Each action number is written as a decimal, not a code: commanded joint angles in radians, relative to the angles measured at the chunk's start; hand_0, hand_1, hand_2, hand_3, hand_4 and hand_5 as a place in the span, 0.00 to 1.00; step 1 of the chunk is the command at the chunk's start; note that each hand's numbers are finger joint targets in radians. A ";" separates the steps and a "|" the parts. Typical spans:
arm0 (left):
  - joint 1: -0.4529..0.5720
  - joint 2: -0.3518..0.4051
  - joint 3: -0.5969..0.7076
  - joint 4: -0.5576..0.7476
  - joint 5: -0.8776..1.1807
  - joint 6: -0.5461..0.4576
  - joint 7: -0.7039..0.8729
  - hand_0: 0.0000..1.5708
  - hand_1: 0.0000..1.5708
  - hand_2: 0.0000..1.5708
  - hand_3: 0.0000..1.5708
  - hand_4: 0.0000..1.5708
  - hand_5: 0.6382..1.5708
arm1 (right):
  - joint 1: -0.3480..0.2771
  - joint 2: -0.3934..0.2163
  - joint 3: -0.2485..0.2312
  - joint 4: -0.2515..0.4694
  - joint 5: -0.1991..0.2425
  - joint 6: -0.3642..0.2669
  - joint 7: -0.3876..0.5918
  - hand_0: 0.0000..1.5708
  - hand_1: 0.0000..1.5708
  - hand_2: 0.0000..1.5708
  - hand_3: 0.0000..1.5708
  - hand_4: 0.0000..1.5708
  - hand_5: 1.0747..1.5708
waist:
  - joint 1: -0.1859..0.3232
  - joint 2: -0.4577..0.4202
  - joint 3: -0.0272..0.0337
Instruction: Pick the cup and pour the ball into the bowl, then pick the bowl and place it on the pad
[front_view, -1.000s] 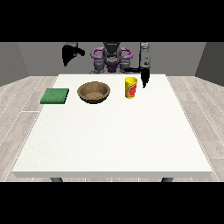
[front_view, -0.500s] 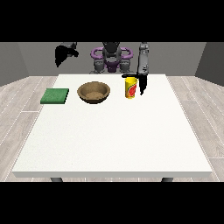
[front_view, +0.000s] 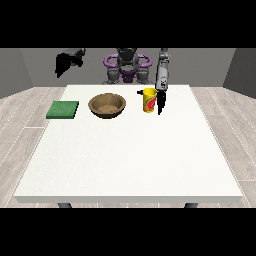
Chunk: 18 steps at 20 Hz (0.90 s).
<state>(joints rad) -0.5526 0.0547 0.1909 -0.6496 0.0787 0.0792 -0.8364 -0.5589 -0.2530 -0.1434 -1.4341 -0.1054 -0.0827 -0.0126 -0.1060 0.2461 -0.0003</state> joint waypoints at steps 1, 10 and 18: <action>-0.015 0.027 -0.042 0.008 -0.101 0.133 -0.050 0.77 0.77 0.83 0.71 0.83 0.38 | 0.000 -0.015 -0.010 0.017 -0.012 0.030 -0.026 0.00 0.00 0.25 0.32 0.39 1.00 | -0.022 0.016 0.0005; 0.003 0.000 -0.037 0.083 -0.094 0.125 -0.149 0.85 0.85 1.00 1.00 0.82 0.61 | 0.048 -0.061 -0.090 0.079 -0.035 0.057 -0.084 0.00 0.00 0.23 0.42 0.37 1.00 | 0.018 -0.001 0.0000; -0.112 -0.046 -0.123 0.008 -0.167 0.235 0.119 0.86 0.86 1.00 1.00 0.84 0.56 | 0.092 -0.106 -0.136 0.220 -0.052 0.106 -0.087 0.00 0.00 0.25 0.45 0.36 1.00 | 0.075 -0.157 0.0013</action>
<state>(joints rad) -0.5939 0.0228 0.1082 -0.5983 -0.0544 0.2743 -0.8353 -0.4804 -0.3303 -0.2476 -1.3036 -0.1497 -0.0061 -0.0697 -0.0688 0.1334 0.0003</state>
